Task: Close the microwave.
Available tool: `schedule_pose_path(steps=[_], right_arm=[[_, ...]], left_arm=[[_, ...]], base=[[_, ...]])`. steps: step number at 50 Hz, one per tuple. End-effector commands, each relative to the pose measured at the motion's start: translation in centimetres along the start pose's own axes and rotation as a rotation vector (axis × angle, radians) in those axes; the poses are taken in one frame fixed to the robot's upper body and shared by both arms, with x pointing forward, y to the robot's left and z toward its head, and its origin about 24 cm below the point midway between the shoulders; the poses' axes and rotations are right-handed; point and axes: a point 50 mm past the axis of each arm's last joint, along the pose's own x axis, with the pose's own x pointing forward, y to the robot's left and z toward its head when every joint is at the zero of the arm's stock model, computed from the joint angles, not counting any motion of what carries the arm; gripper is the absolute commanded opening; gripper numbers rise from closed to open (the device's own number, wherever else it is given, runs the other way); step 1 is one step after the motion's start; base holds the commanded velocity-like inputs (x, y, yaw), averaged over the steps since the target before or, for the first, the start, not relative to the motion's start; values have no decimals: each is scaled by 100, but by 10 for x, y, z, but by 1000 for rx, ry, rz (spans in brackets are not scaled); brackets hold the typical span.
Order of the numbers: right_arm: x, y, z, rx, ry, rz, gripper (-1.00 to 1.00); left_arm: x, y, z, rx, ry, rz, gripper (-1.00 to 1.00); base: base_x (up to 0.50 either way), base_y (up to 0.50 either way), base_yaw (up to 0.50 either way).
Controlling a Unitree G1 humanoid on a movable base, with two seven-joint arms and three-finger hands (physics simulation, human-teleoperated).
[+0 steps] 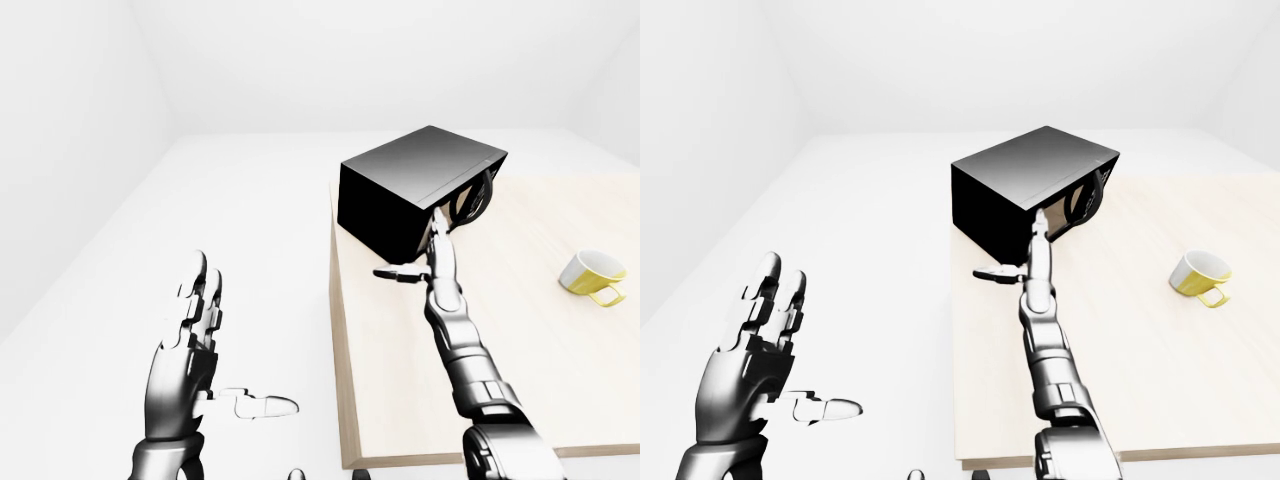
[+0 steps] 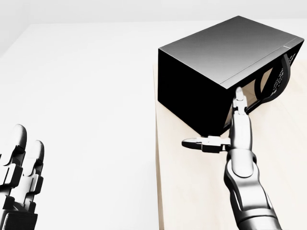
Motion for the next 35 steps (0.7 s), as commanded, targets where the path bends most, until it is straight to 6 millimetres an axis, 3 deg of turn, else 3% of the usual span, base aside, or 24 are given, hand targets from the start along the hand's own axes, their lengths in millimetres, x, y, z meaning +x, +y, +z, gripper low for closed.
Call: schedule_pose_path(steps=[1,3,11,16,18,24,35], right_arm=[[-53,-12,25,27,-179,33,100],[-75,-21,28,20,-204,32,100],[-122,-36,31,68,-225,61,100],[-144,-41,35,94,-246,68,100],[-154,-42,45,85,-269,72,100],[-163,-39,50,78,-284,91,100],[-160,-37,47,76,-279,95,100]], left_arm=[[1,1,-1,0,1,3,100],[1,1,0,0,1,4,100],[1,2,0,1,0,9,100],[1,3,1,1,-2,11,100],[1,3,1,1,-2,11,100],[2,3,1,0,-1,12,100],[1,3,2,0,-1,11,100]], base=[[0,0,0],[0,0,0],[0,0,0],[0,0,0],[0,0,0],[0,0,0],[0,0,0]])
